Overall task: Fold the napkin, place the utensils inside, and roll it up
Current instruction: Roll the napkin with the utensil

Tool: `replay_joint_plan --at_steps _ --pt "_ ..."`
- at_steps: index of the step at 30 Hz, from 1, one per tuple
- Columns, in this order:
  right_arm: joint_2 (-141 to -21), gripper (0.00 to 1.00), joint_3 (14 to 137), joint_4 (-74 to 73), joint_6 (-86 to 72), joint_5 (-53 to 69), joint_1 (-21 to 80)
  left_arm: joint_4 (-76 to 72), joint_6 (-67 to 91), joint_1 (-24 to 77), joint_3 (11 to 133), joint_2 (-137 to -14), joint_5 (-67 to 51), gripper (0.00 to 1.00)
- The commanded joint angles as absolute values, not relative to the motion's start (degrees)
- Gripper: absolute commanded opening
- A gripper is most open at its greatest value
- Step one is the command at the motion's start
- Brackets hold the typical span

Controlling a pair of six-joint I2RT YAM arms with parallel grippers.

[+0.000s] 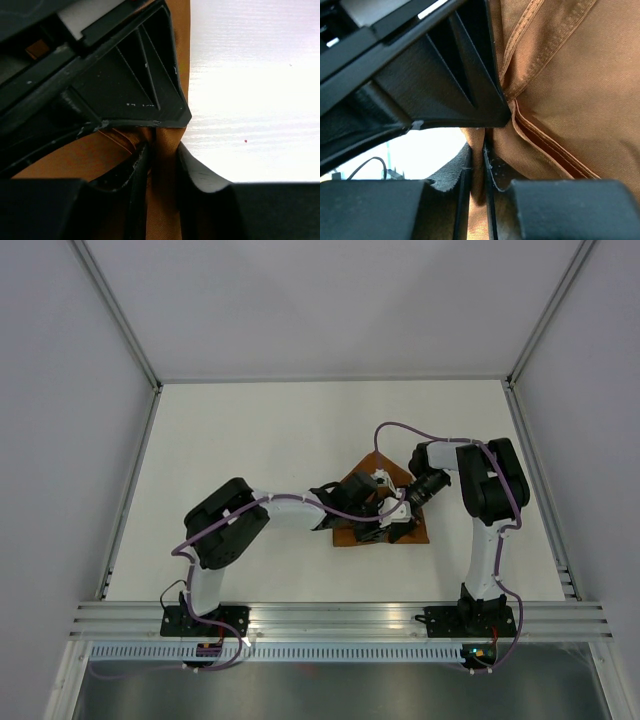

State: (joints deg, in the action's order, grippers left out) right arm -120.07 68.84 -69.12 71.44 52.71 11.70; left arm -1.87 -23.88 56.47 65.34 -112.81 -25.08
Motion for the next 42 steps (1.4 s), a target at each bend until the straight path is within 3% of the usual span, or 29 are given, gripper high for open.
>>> replay_joint_plan --at_steps 1,5,9,13,20,23,26,32,42 --pt "-120.2 0.20 69.7 -67.0 74.9 53.3 10.9 7.0 -20.0 55.0 65.4 -115.8 -29.9 0.26" --pt "-117.5 0.39 70.0 -67.2 74.4 54.5 9.4 7.3 -18.6 54.0 65.7 -116.0 -32.9 0.16" --pt "-113.0 0.47 70.3 -68.7 75.0 55.8 8.3 9.3 -18.2 53.4 66.7 -117.2 -35.2 0.09" --pt "-109.6 0.51 70.6 -70.8 76.5 57.7 6.9 10.5 -17.3 52.8 67.5 -118.4 -38.0 0.03" --pt "-100.6 0.54 67.2 -67.3 77.0 60.0 1.8 15.1 -14.1 49.9 71.5 -122.3 -45.6 0.03" --pt "-93.9 0.56 60.2 -59.4 72.4 58.8 1.3 16.7 -13.0 49.0 73.3 -123.6 -48.1 0.02" --pt "-81.7 0.59 51.2 -41.2 63.7 55.0 1.8 18.3 -11.8 47.8 74.8 -124.7 -49.8 0.02" --pt "-67.1 0.64 36.7 -23.4 56.9 40.6 11.3 23.9 -10.3 46.6 79.8 -128.1 -51.4 0.02" --pt "-66.3 0.65 30.0 -14.7 54.1 25.5 28.2 31.3 -7.6 46.6 88.0 -131.7 -49.7 0.02"
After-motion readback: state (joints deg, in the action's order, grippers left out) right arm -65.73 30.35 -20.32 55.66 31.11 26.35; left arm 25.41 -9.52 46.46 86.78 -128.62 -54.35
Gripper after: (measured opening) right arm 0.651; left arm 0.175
